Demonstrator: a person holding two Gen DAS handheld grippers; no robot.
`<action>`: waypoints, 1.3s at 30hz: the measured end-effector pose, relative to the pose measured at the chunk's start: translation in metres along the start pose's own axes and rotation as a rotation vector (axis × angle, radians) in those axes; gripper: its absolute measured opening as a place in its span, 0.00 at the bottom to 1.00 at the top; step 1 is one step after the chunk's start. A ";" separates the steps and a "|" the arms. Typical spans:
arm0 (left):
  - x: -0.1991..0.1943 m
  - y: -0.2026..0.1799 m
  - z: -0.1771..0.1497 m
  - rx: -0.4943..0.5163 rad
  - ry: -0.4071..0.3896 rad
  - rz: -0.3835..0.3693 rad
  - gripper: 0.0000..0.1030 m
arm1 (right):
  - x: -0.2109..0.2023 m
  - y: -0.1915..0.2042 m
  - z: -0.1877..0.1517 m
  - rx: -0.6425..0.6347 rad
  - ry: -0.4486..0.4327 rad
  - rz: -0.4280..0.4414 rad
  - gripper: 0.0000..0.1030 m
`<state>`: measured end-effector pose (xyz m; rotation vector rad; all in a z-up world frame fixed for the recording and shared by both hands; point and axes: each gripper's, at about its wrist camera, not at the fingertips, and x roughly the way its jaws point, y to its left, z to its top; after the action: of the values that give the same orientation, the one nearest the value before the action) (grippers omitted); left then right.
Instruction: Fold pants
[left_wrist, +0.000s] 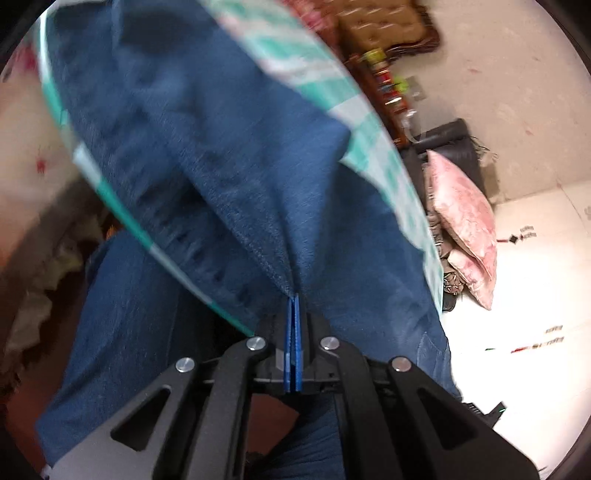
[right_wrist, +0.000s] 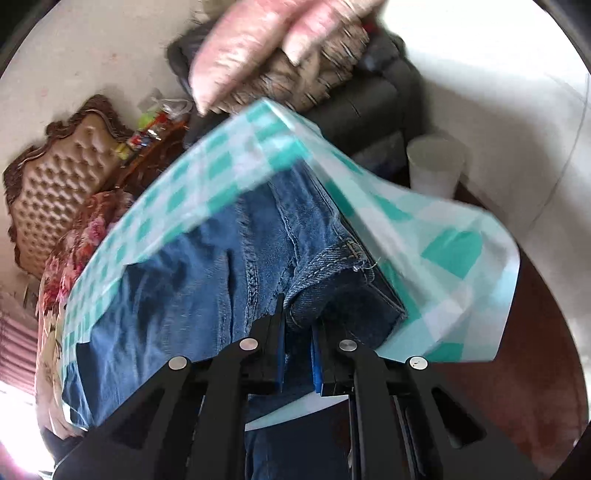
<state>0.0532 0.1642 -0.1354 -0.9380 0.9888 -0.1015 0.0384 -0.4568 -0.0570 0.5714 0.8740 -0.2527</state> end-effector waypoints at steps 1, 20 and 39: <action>0.000 -0.003 0.000 0.007 0.001 0.003 0.01 | -0.002 0.000 0.001 -0.006 -0.006 -0.002 0.12; -0.050 0.101 0.117 -0.185 -0.266 0.086 0.26 | 0.056 -0.025 -0.022 -0.021 0.079 -0.166 0.12; -0.137 0.035 0.230 0.149 -0.414 0.090 0.03 | 0.059 -0.016 -0.023 -0.039 0.085 -0.203 0.12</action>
<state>0.1346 0.3944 -0.0211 -0.7373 0.6288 0.0914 0.0529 -0.4553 -0.1203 0.4597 1.0189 -0.3970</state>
